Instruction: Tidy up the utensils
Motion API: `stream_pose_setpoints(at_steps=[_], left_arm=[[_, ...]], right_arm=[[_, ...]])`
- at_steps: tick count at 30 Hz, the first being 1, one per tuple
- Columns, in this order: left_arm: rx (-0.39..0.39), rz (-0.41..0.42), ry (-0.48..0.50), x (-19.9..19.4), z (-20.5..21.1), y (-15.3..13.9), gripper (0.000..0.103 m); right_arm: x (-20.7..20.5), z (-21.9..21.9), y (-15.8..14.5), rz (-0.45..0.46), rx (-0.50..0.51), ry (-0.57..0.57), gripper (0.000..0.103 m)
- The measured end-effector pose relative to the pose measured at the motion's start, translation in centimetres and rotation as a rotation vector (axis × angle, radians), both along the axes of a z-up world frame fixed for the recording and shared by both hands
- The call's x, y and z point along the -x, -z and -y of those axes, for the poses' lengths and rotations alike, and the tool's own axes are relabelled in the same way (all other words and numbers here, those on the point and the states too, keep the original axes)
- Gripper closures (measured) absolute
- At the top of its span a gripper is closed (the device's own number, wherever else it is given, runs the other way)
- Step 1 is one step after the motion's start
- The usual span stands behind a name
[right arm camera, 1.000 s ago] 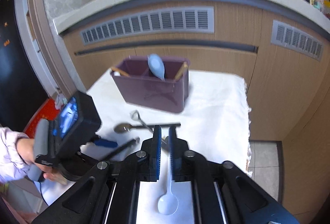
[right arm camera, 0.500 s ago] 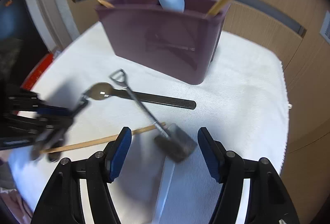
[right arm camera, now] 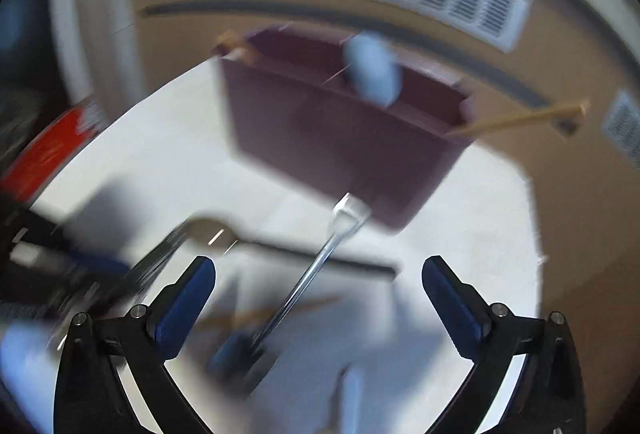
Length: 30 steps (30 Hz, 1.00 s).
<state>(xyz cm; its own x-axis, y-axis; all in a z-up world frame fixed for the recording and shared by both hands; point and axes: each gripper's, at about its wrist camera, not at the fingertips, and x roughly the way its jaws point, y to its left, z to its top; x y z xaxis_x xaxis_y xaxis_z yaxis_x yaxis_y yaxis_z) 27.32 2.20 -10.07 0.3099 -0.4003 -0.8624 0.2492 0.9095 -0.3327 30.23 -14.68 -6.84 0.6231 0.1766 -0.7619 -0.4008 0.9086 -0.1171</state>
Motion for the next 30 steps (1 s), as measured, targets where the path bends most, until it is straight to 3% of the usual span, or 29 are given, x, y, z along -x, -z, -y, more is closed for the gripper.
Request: stream_pose_setpoints(at_steps=[4, 5, 6, 8, 9, 10, 13, 18, 23, 25, 27, 30], left_arm=[[0.013, 0.001, -0.008, -0.1, 0.5, 0.3, 0.086], [0.020, 0.004, -0.002, 0.0, 0.5, 0.2, 0.083], [0.024, 0.007, 0.003, 0.1, 0.5, 0.2, 0.080], [0.022, 0.019, 0.017, 0.3, 0.8, 0.2, 0.077], [0.019, 0.025, 0.022, 0.4, 0.9, 0.0, 0.074], [0.015, 0.032, 0.028, 0.6, 1.0, 0.0, 0.073], [0.003, 0.053, 0.041, 1.0, 1.4, -0.1, 0.069], [0.000, 0.036, 0.053, 0.8, 2.0, -0.1, 0.064], [-0.022, -0.006, 0.047, 0.1, 2.4, -0.2, 0.066], [-0.076, -0.005, 0.056, -0.3, 3.1, -0.2, 0.074], [-0.134, 0.001, 0.065, -1.0, 3.5, -0.1, 0.088], [-0.165, -0.005, 0.072, -2.0, 4.2, -0.2, 0.091]], right_arm=[[-2.1, 0.1, 0.9, -0.097, -0.087, 0.052, 0.000], [-2.3, 0.0, 1.1, -0.110, -0.093, 0.056, 0.006], [-2.4, -0.2, 1.5, -0.129, -0.093, 0.057, 0.014], [-3.0, -0.9, 2.5, -0.186, -0.072, 0.064, 0.067], [-3.5, -1.2, 3.1, -0.220, -0.062, 0.074, 0.067], [-3.4, -1.3, 2.9, -0.190, -0.065, 0.084, 0.068], [-3.4, -1.6, 2.9, -0.196, -0.046, 0.078, 0.097], [-2.0, -0.7, 1.9, -0.246, -0.101, 0.053, 0.098], [0.4, 1.6, -0.4, -0.229, -0.179, 0.048, 0.098], [1.1, 2.0, -1.2, -0.213, -0.194, 0.050, 0.098], [2.1, 2.3, -1.7, -0.200, -0.205, 0.051, 0.098], [3.1, 2.7, -2.5, -0.167, -0.208, 0.058, 0.098]])
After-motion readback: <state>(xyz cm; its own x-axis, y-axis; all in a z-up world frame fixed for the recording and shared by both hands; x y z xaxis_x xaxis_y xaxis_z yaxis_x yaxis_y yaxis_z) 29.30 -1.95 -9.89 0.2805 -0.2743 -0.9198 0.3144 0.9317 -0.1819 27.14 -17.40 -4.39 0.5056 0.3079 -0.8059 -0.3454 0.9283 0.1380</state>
